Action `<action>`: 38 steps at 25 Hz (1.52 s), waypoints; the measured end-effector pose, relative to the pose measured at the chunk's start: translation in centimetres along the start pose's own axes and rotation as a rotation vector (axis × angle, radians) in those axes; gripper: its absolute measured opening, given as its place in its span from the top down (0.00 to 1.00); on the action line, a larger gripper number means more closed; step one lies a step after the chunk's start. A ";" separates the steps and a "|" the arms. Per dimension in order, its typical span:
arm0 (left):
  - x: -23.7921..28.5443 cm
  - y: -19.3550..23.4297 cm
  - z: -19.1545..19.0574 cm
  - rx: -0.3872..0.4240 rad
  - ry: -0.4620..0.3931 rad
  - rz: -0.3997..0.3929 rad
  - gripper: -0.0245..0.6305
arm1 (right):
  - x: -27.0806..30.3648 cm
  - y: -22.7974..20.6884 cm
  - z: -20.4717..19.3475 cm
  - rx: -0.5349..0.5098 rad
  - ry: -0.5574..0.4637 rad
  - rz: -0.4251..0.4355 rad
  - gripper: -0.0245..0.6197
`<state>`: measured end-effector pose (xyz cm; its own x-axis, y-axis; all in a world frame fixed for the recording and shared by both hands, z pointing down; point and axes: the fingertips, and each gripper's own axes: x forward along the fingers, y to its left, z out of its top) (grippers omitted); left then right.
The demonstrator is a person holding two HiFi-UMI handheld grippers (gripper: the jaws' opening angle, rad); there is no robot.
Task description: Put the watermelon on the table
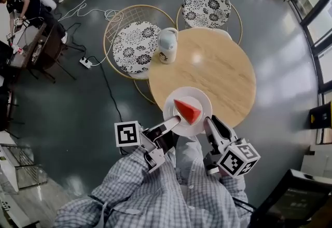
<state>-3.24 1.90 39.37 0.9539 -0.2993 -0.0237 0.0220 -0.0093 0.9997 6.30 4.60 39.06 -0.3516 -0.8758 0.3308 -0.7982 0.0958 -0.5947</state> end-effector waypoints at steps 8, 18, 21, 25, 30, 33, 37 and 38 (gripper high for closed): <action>1.4 3.1 4.4 -0.007 -0.078 0.050 0.92 | 5.9 -2.7 0.2 -0.039 0.100 0.042 0.80; 1.9 8.2 10.0 -0.031 -0.151 0.113 0.92 | 13.7 -5.8 -1.1 -0.041 0.239 0.081 0.81; 2.0 9.8 11.5 -0.046 -0.174 0.128 0.92 | 15.8 -6.6 -1.6 -0.040 0.280 0.084 0.81; 2.3 12.0 13.2 -0.067 -0.197 0.147 0.92 | 18.5 -8.0 -2.5 -0.041 0.333 0.081 0.81; 1.8 15.7 14.4 -0.102 -0.208 0.247 0.92 | 21.0 -9.7 -3.9 -0.063 0.418 0.048 0.81; 2.2 16.6 15.5 -0.081 -0.225 0.269 0.92 | 22.4 -10.6 -4.3 -0.065 0.451 0.035 0.81; 2.8 17.9 16.2 -0.087 -0.250 0.304 0.92 | 23.7 -12.0 -5.0 -0.039 0.491 0.015 0.81; 2.8 18.2 16.4 -0.095 -0.256 0.309 0.92 | 23.9 -12.2 -5.0 -0.029 0.500 0.015 0.81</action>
<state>-5.06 -14.72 57.47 0.8145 -0.5023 0.2903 -0.2153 0.2029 0.9552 5.15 -15.13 57.89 -0.5490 -0.5407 0.6374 -0.8021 0.1263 -0.5837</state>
